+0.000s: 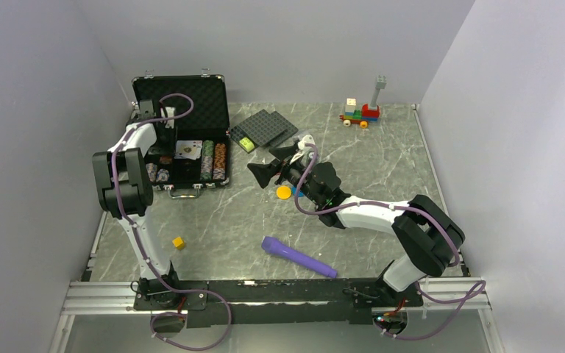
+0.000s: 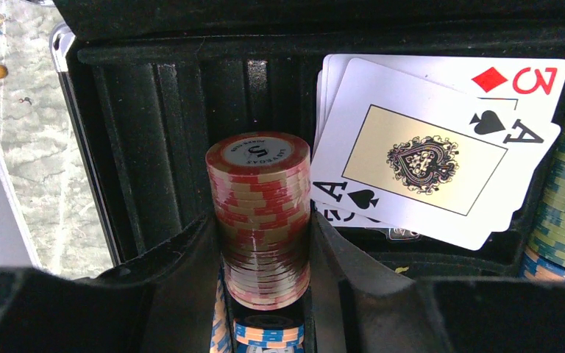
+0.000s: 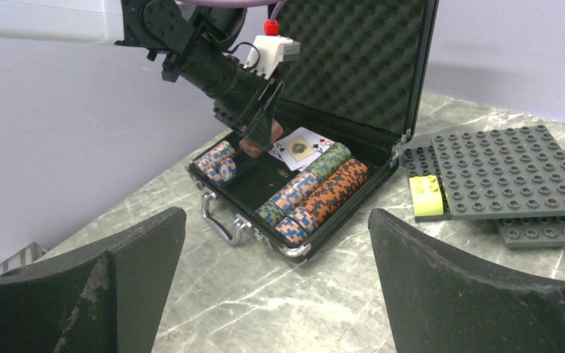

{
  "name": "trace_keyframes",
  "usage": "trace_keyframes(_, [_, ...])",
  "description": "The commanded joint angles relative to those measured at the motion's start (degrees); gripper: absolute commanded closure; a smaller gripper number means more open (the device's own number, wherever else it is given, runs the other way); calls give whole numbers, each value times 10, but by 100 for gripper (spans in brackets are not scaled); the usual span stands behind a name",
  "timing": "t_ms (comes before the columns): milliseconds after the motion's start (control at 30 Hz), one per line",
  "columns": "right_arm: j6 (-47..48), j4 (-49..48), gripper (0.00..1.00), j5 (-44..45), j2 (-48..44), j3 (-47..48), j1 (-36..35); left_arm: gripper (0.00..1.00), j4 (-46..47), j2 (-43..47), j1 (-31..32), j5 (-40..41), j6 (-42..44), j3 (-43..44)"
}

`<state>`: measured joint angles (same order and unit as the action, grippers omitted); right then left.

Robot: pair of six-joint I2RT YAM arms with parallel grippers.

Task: Pack up texas hold em set

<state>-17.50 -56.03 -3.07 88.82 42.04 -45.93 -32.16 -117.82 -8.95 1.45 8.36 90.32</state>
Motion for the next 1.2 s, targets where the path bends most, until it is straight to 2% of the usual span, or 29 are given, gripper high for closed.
trace_keyframes(0, [-14,-25,0,-1,-15,-1,0,100,-17,23,3,25,13,-25])
trace_keyframes(500, [-20,-24,1,4,-45,-18,-1,98,-47,51,3,54,4,-57])
trace_keyframes(633, [-19,-22,1,3,-48,-20,-1,78,-48,60,3,64,-3,-59])
trace_keyframes(767, [-16,-18,1,3,-47,-18,-3,52,-52,66,4,76,-8,-53])
trace_keyframes(900, [-13,-17,1,4,-44,-15,-5,35,-51,78,4,86,-13,-48])
trace_keyframes(1033, [-10,-15,1,1,-40,-12,-6,25,-48,92,4,97,-20,-42])
trace_keyframes(1167, [-7,-13,1,0,-33,-8,-7,29,-22,109,3,99,-25,-47])
